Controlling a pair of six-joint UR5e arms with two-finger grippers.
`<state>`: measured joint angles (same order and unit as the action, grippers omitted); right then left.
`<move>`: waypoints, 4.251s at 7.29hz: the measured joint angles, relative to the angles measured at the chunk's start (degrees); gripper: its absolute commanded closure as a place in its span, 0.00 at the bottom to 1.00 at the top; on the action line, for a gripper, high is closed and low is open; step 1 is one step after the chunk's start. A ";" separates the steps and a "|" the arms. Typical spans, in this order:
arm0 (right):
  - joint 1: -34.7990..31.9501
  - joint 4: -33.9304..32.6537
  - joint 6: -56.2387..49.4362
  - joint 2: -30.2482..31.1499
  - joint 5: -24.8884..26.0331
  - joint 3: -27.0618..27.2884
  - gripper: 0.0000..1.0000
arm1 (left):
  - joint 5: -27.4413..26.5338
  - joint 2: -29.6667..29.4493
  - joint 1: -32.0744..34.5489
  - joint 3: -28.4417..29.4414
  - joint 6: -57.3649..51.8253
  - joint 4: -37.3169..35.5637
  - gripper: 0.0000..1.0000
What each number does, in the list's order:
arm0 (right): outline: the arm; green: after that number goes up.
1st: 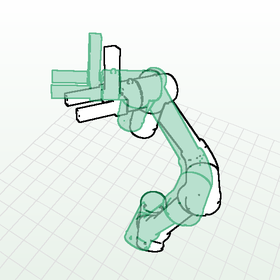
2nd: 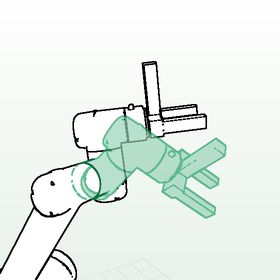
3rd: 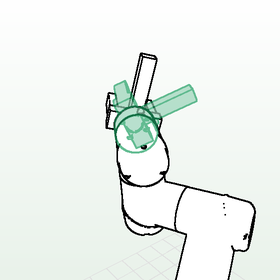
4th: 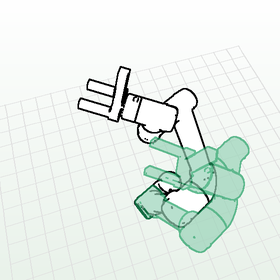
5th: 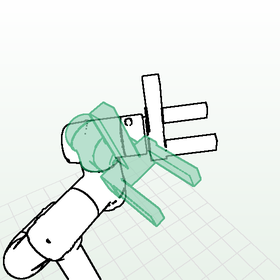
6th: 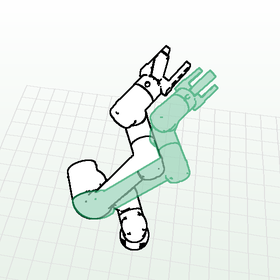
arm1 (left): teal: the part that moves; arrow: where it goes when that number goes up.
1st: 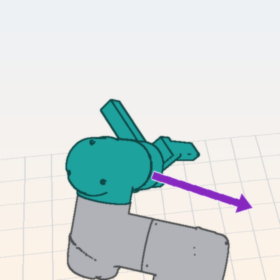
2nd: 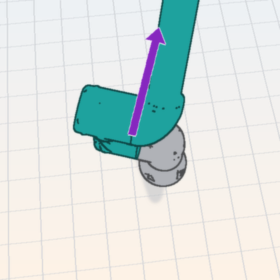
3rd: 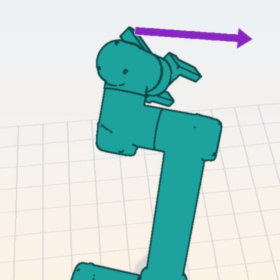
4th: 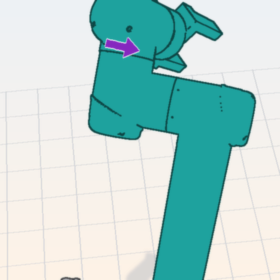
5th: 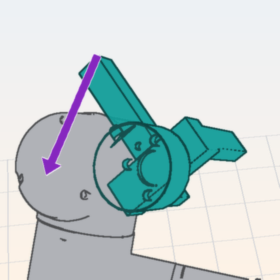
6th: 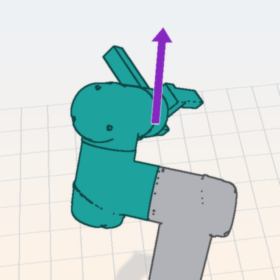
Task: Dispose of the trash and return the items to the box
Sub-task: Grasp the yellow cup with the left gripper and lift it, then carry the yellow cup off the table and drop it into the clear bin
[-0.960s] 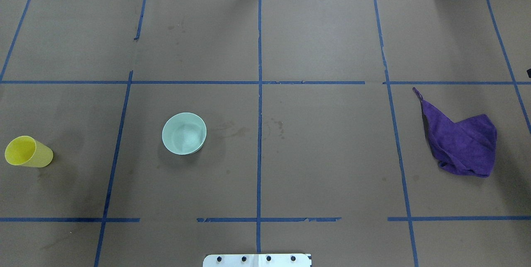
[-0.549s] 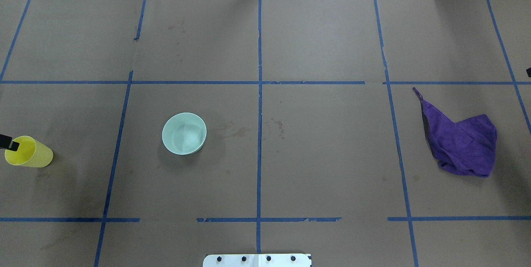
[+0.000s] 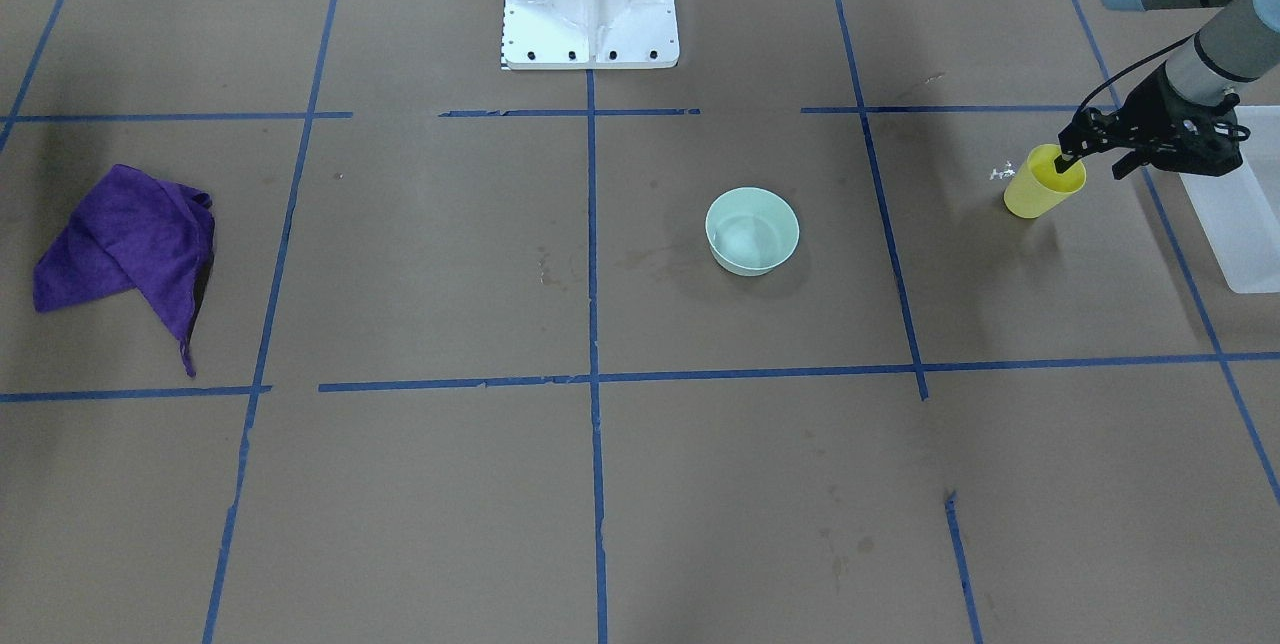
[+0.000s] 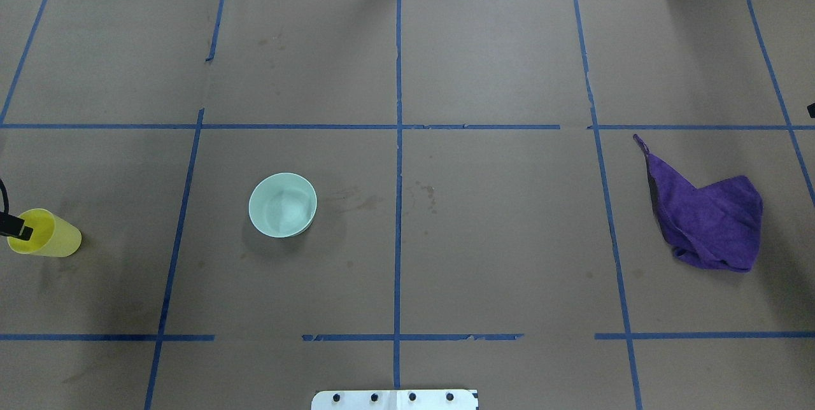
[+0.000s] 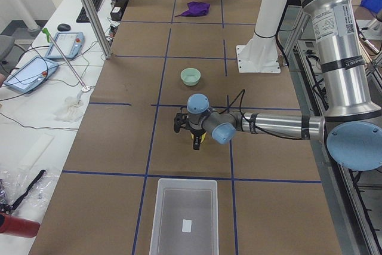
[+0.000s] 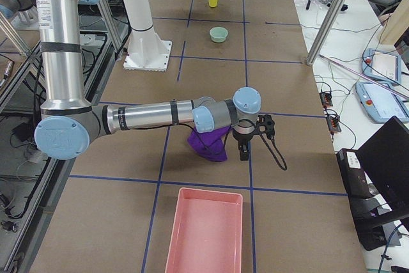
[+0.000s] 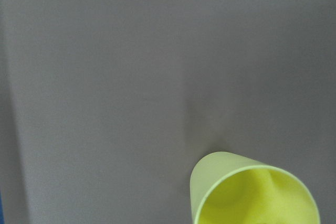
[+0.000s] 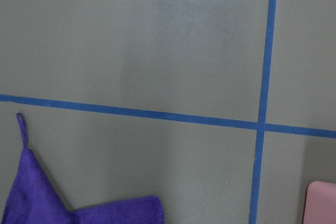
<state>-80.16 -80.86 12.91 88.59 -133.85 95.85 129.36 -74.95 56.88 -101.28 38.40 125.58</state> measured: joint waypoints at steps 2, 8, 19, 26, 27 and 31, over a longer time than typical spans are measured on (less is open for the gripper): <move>0.00 0.00 0.01 0.00 0.01 0.03 0.00 | -0.08 -0.52 -0.61 0.44 -0.10 -0.06 1.00; 0.00 0.08 0.34 0.00 -0.11 0.42 0.00 | -0.46 -0.51 3.78 -3.84 -3.07 -0.36 1.00; 4.10 0.53 7.72 -0.79 -0.10 3.91 0.00 | -0.23 -8.84 36.48 21.89 -57.15 -16.63 0.93; 5.68 0.53 9.37 -0.83 -0.01 4.26 0.00 | 4.17 -9.94 36.05 25.65 -57.32 -18.46 0.77; 5.70 0.53 9.37 -0.82 0.00 4.26 0.00 | 5.36 -9.95 35.94 26.23 -57.32 -18.34 0.76; 5.92 0.53 9.69 -0.89 0.00 4.65 0.00 | 5.95 -11.10 35.85 23.54 -56.66 -18.70 0.34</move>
<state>-74.24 -80.33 22.60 87.70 -133.86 100.50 135.30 -86.04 92.73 -77.74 -18.26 106.87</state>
